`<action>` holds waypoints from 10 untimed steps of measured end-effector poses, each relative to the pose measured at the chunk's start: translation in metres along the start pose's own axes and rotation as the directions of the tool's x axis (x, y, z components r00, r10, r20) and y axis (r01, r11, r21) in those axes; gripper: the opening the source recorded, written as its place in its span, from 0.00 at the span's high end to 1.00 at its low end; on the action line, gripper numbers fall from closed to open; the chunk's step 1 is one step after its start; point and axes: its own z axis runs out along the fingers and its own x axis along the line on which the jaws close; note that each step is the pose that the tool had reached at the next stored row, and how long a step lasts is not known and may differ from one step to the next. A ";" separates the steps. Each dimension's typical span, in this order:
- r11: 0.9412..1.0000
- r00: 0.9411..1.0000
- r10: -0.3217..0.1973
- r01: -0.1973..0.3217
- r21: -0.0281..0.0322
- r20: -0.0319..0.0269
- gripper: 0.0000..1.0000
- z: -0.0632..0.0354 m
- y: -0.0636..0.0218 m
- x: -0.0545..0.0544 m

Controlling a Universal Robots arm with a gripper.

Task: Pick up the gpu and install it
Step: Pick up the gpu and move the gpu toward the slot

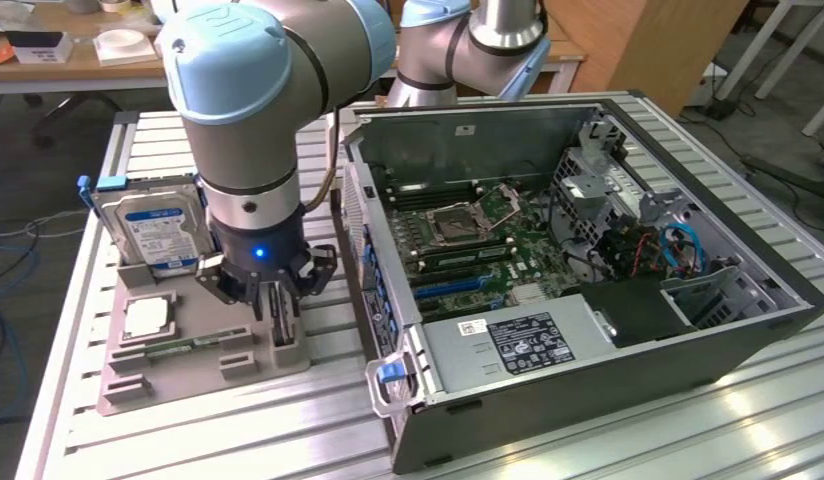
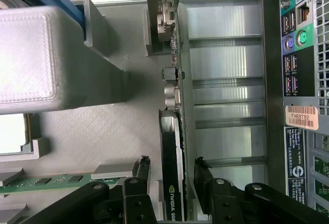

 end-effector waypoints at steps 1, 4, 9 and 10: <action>1.000 1.000 0.000 0.000 0.000 0.000 0.53 -0.0004 0.0000 0.000; 1.000 1.000 0.000 0.000 0.000 0.000 0.53 -0.0032 0.0001 0.000; 1.000 1.000 0.000 0.000 0.004 0.000 0.53 -0.0057 0.0002 0.000; 1.000 1.000 0.000 0.000 0.004 0.000 0.53 -0.0068 0.0003 0.000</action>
